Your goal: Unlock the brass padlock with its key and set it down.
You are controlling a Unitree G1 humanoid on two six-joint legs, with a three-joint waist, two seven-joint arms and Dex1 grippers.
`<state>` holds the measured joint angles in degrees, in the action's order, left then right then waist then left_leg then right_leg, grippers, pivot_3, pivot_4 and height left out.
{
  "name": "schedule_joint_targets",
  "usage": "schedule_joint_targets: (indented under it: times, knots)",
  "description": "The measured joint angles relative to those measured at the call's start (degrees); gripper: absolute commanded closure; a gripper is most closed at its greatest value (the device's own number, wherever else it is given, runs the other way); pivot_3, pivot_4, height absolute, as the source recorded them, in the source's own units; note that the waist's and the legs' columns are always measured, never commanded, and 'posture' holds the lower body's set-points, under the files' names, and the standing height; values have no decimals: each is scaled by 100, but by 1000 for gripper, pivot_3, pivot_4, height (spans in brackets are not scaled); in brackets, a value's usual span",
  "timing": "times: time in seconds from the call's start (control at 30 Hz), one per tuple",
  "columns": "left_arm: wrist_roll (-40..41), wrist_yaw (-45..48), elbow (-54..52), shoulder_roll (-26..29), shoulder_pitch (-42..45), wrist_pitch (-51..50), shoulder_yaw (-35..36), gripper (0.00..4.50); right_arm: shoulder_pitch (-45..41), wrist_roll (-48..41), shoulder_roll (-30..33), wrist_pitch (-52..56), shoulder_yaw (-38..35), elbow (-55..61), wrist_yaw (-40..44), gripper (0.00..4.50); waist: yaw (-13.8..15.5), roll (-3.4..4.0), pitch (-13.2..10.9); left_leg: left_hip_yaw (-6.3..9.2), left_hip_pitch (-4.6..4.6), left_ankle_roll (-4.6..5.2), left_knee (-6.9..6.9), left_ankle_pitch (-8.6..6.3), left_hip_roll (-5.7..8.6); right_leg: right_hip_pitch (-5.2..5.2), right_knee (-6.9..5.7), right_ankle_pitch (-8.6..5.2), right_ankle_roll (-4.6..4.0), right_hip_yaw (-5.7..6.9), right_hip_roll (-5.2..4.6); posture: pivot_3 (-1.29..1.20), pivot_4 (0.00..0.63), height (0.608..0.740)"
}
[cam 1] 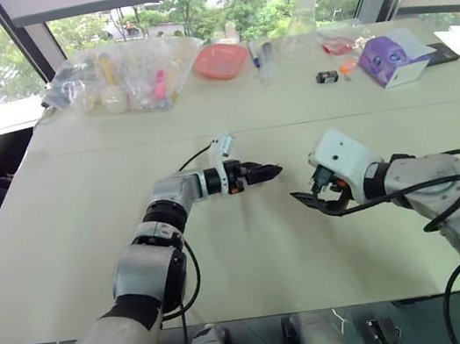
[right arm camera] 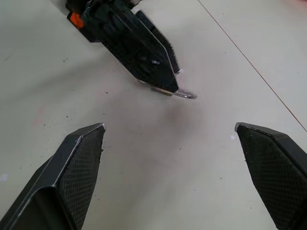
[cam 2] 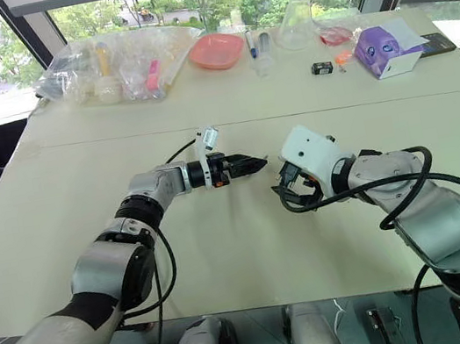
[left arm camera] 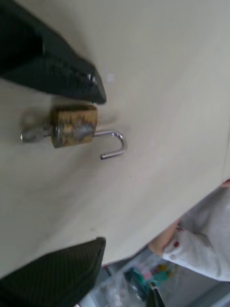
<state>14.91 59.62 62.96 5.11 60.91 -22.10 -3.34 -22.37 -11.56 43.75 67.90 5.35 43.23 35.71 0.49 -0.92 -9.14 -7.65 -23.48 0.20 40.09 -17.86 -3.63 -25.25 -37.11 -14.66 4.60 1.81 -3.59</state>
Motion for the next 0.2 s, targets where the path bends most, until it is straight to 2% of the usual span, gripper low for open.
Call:
schedule_joint_targets:
  times: [0.1, 0.2]
  knots:
    - [-240, -67, -112, 370, -21, 417, -17, 40, 22, -9, 5, 0, 0, 32, -63, 0, -47, 0, 0, 1, 0, 0, -1, 0, -3, -6, -5, 0, -1, 0, 1, 0, 150, 733]
    - [-193, 44, -850, 824, -217, 513, 146, 40, 43, -11, 0, -13, 9, 23, -142, 0, -73, 0, 0, 2, -1, -1, -3, 1, -5, -6, -5, 0, -1, 0, 0, 0, 150, 733]
